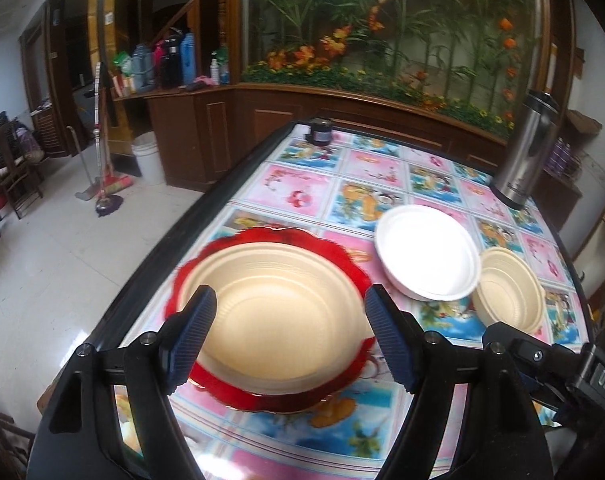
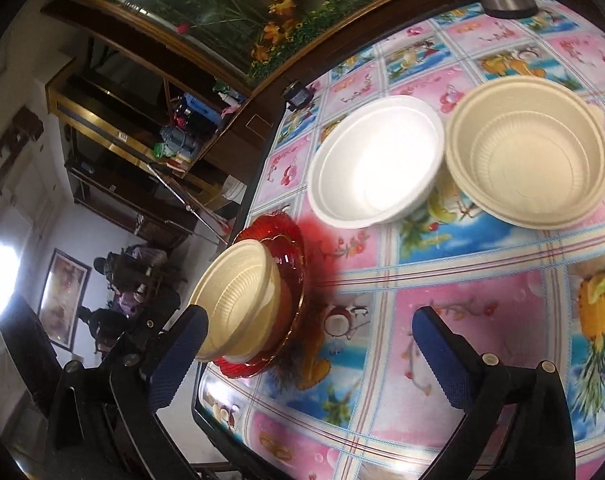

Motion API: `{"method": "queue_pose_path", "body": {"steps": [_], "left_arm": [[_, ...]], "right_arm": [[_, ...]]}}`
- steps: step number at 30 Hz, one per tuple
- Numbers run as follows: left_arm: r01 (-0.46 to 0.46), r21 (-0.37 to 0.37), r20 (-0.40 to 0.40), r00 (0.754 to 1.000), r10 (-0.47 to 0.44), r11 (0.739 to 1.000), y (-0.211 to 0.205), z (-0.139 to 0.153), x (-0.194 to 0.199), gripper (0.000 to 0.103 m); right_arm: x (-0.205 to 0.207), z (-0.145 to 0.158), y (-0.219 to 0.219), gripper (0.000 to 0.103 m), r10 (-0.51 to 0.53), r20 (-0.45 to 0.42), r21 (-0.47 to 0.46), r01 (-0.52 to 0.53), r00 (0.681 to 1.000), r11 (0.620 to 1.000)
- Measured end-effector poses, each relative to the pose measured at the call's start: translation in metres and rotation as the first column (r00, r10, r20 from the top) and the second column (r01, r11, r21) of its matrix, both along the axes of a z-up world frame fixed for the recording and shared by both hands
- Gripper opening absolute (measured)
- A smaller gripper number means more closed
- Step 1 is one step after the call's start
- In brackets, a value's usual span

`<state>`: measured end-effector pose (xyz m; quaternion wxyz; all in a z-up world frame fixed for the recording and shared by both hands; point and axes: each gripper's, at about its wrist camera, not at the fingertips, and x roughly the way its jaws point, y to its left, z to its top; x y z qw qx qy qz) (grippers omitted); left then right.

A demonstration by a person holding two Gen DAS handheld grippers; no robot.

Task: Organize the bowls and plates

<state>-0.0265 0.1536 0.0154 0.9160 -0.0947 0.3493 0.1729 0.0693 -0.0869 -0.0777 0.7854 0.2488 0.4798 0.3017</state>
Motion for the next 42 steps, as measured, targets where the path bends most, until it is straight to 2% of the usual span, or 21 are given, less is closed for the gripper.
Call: {"method": "queue_pose_path", "body": {"steps": [9, 21, 25, 32, 38, 42], "left_arm": [[0.095, -0.060, -0.028, 0.995, -0.097, 0.994, -0.020, 0.013, 0.031, 0.077], [0.143, -0.120, -0.078, 0.985, -0.153, 0.982, -0.042, 0.010, 0.068, 0.077], [0.198, -0.140, -0.081, 0.974, -0.210, 0.970, -0.065, 0.005, 0.073, 0.077], [0.288, -0.211, -0.113, 0.942, -0.316, 0.934, -0.113, -0.016, 0.082, 0.077], [0.300, -0.276, -0.142, 0.927, -0.347, 0.913, -0.140, -0.038, 0.091, 0.077], [0.292, -0.299, -0.149, 0.926, -0.346, 0.909, -0.150, -0.049, 0.098, 0.077]], "right_arm": [[0.010, -0.015, -0.037, 0.103, -0.050, -0.117, 0.147, 0.067, 0.992, 0.987], [0.017, -0.001, -0.069, 0.103, -0.063, -0.114, 0.221, 0.087, 0.992, 0.971], [0.018, 0.008, -0.089, 0.103, -0.100, -0.091, 0.223, 0.118, 0.991, 0.968], [0.026, 0.011, -0.127, 0.103, -0.189, -0.062, 0.158, 0.197, 0.980, 0.967], [0.034, 0.002, -0.153, 0.103, -0.243, -0.074, 0.125, 0.251, 0.967, 0.960], [0.043, -0.005, -0.162, 0.103, -0.270, -0.084, 0.097, 0.277, 0.959, 0.956]]}}
